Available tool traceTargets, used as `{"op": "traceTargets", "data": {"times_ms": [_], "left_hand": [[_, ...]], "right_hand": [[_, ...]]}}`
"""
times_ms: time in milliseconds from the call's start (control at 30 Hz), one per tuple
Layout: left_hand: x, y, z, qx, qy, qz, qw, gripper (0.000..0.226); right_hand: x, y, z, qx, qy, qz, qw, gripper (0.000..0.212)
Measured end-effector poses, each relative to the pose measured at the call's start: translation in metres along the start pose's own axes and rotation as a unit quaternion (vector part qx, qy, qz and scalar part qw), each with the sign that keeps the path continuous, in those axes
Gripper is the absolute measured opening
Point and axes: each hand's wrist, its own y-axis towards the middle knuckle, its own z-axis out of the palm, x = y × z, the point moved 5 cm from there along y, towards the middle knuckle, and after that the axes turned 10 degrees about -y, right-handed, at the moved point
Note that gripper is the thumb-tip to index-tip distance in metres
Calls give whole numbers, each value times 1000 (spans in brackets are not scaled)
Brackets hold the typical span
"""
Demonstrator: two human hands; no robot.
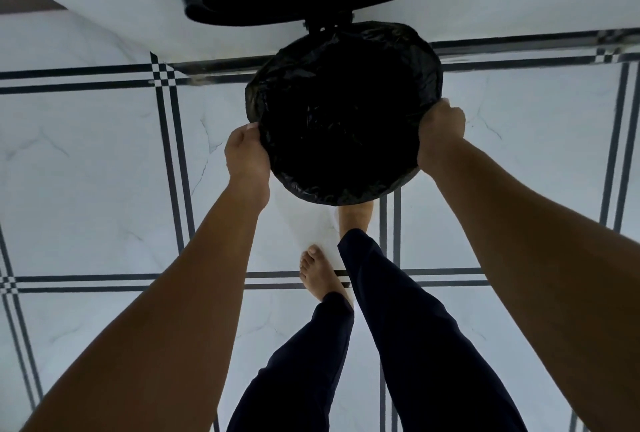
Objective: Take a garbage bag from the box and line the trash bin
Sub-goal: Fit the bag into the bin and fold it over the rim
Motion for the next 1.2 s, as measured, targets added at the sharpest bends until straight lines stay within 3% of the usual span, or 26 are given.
{"op": "traceTargets", "data": {"times_ms": [67, 100, 133, 167, 233, 300, 367, 500, 567, 633, 700, 733, 800, 833, 900, 967, 1100, 1200], "left_hand": [[-8, 0, -2, -15, 60, 57, 996, 27], [-12, 0, -3, -30, 85, 92, 992, 25], [-18, 0, -3, -47, 100, 123, 986, 23], [-23, 2, -3, -65, 105, 141, 982, 23], [-34, 8, 5, -76, 78, 152, 982, 25], [-42, 18, 17, -62, 82, 142, 985, 44], [-52, 24, 32, -43, 115, 137, 983, 46], [-47, 35, 45, -19, 123, 111, 986, 27], [-52, 37, 45, -9, 87, 78, 993, 20], [-60, 44, 48, 9, 90, 58, 994, 28], [-68, 50, 42, -28, 109, 87, 990, 29], [-71, 50, 39, -48, 84, 111, 989, 28], [-78, 41, 41, -78, 95, 186, 975, 23], [-80, 39, 44, -85, 101, 218, 967, 21], [-77, 38, 54, -55, 123, 247, 960, 22], [-74, 38, 64, -7, 148, 242, 959, 27], [-69, 52, 75, 44, 210, 199, 956, 47], [-70, 67, 75, 66, 187, 130, 971, 45]], "right_hand": [[-2, 4, -2, 9, 51, 18, 999, 46], [-4, 6, -4, 4, 133, 59, 989, 40], [-5, 12, -6, -6, 289, 106, 951, 34], [-7, 11, -13, -54, 342, 128, 929, 28], [-3, 19, -21, -107, 336, 110, 929, 19], [18, 26, -21, -49, 334, 29, 941, 18], [39, 29, -18, 29, 322, -32, 946, 35], [47, 42, -10, 63, 287, -28, 956, 62], [49, 48, -8, 80, 278, -23, 957, 64], [52, 55, -8, 90, 249, -17, 964, 59], [53, 58, -14, 32, 207, -8, 978, 50], [55, 56, -21, -37, 187, -14, 982, 44], [67, 47, -40, -173, 187, -99, 962, 33], [76, 43, -44, -198, 196, -160, 947, 30], [97, 42, -39, -162, 165, -259, 938, 33], [110, 46, -29, -122, 80, -298, 943, 41], [115, 57, -25, -134, 24, -280, 950, 51], [117, 64, -27, -123, 20, -254, 959, 48]]}}
